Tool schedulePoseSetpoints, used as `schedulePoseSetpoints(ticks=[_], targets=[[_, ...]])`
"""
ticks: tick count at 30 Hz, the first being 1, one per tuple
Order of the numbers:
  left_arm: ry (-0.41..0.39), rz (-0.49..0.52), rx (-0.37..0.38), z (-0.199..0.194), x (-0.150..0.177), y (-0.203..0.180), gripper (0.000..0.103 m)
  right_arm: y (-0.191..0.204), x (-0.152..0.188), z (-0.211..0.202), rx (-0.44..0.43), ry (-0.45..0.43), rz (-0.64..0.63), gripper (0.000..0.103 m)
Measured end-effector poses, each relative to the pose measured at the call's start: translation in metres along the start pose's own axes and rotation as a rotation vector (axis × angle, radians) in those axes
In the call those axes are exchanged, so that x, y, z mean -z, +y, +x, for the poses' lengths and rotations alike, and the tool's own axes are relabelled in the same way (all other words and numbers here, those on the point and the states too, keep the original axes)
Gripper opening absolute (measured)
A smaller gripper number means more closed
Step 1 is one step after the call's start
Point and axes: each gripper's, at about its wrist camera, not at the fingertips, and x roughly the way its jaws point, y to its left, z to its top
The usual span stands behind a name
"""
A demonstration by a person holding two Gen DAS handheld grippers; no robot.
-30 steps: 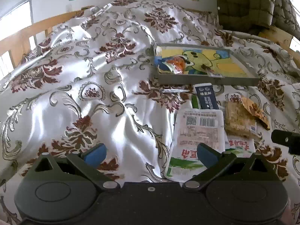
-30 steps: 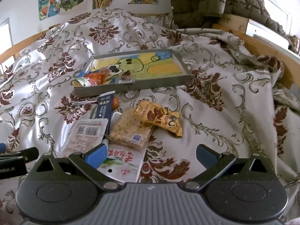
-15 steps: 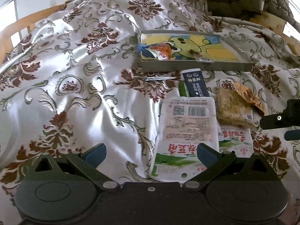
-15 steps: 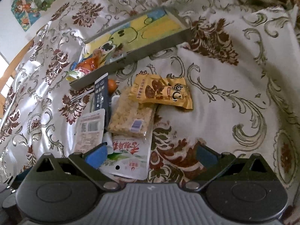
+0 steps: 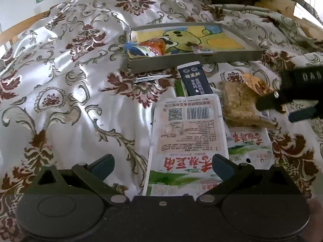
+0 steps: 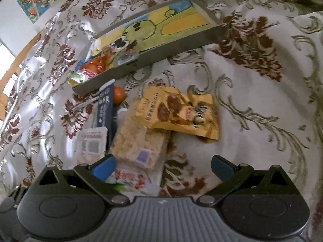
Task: Organize snacks
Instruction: 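Move the right tool toward the rice-cake bar beside the yellow snack bag, then close the right gripper on the rice-cake bar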
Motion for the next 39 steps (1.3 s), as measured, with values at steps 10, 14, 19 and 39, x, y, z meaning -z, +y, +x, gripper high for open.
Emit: schedulePoseSetpoints(ticks=[10, 14, 19, 39], targets=[[0.078, -0.188, 0.080, 0.026, -0.005, 0.024, 0.102, 0.015, -0.015, 0.029, 0.003, 0.000, -0.054, 0.103], [0.089, -0.219, 0.093, 0.032, -0.006, 0.028, 0.102, 0.018, -0.020, 0.039, 0.033, -0.008, -0.067, 0.103], [0.092, -0.230, 0.105, 0.034, -0.007, 0.031, 0.102, 0.024, -0.022, 0.050, 0.068, -0.005, -0.101, 0.103], [0.128, -0.298, 0.230, 0.026, 0.001, 0.032, 0.092, -0.012, -0.006, 0.011, 0.079, 0.021, 0.086, 0.073]])
